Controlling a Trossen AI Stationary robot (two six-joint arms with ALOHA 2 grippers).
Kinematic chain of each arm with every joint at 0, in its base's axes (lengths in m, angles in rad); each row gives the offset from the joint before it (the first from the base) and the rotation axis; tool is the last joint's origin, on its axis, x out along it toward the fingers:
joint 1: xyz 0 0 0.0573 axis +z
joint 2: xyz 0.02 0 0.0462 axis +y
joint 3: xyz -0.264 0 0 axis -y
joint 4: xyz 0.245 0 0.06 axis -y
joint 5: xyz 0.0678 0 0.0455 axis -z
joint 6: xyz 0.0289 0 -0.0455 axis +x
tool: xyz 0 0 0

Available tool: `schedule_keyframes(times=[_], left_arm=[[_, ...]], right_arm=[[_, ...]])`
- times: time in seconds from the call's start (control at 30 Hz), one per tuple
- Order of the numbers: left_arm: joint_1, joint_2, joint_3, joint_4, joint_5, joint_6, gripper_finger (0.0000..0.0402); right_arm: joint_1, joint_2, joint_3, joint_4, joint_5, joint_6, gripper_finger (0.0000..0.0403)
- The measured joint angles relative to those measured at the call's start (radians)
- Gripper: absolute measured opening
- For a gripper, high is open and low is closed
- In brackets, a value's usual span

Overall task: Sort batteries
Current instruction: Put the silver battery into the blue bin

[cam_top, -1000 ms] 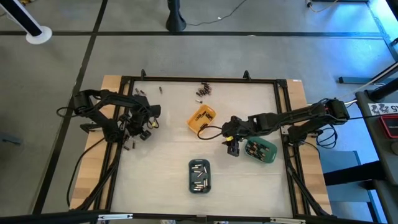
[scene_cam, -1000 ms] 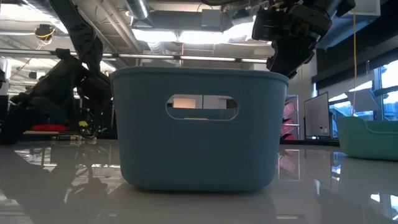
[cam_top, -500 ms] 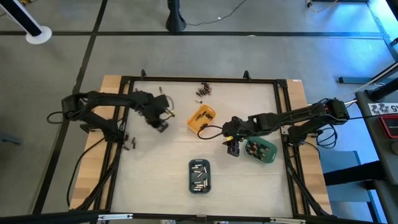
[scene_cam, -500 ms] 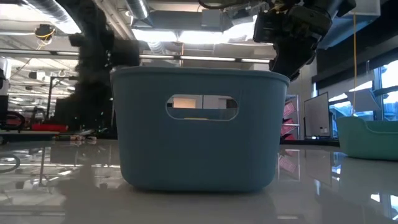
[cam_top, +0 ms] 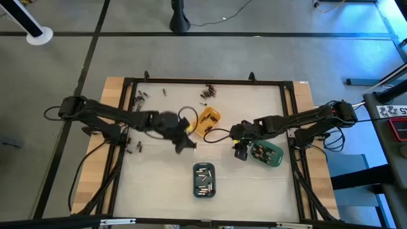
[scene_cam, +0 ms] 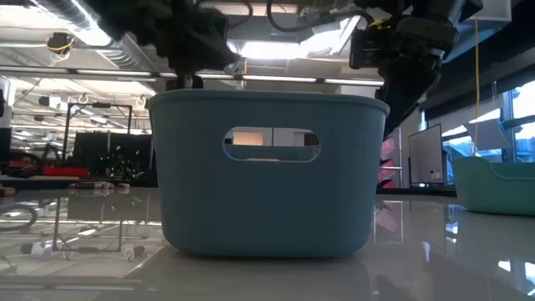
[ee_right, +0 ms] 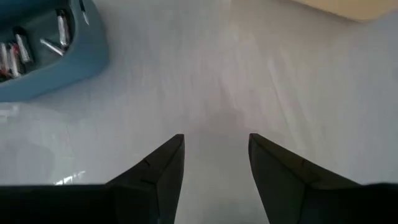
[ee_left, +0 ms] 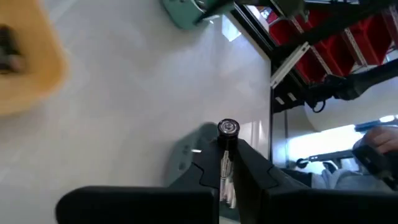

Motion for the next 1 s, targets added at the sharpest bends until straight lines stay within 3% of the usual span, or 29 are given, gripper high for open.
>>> schedule_keyframes(times=[0.17, 0.33, 0.53, 0.67, 0.8, 1.0], left_arm=[[-0.17, 0.053, 0.0, 0.072, -0.169, -0.095, 0.0011], [-0.262, 0.151, 0.008, 0.185, -0.263, -0.15, 0.0009], [-0.301, 0.325, 0.113, 0.186, -0.265, -0.125, 0.0009], [-0.308, 0.4, 0.214, 0.028, -0.238, -0.084, 0.0014], [-0.305, 0.42, 0.279, -0.143, -0.238, -0.063, 0.0022], [-0.305, 0.421, 0.291, -0.161, -0.238, -0.037, 0.0059]], right_arm=[[-0.001, 0.0, 0.0, 0.031, 0.016, -0.014, 0.0179], [0.0, 0.0, 0.0, 0.07, 0.016, -0.017, 0.0179], [0.0, 0.0, 0.0, 0.066, 0.016, -0.007, 0.0179], [0.0, 0.0, 0.0, 0.036, 0.015, 0.008, 0.0179], [0.0, 0.0, 0.0, 0.017, 0.016, 0.016, 0.0179], [0.0, 0.0, 0.0, 0.018, 0.044, 0.012, 0.0179]])
